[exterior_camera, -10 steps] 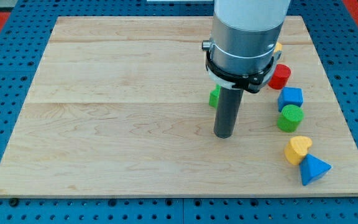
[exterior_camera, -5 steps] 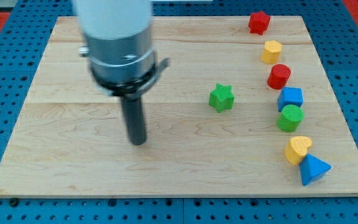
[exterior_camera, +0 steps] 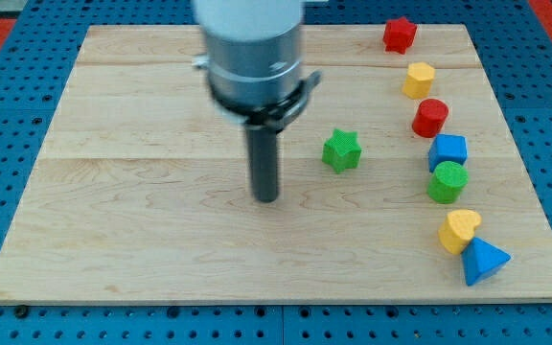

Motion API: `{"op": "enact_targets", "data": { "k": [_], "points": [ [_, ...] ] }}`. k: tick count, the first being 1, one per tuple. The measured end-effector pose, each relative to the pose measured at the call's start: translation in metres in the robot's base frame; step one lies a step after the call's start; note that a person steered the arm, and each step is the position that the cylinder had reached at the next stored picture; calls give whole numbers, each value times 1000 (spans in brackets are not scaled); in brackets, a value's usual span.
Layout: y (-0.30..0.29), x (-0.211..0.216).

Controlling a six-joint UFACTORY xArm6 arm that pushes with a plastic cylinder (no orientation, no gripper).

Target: Slide the green star closer to the yellow hexagon

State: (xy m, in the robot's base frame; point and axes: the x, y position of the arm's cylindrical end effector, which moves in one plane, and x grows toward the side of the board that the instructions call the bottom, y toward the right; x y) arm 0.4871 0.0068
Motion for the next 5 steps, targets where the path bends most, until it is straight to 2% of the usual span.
{"op": "enact_targets", "data": {
  "k": [2,3,5],
  "points": [
    [45,0],
    [76,-51],
    [96,-139]
  ]
}}
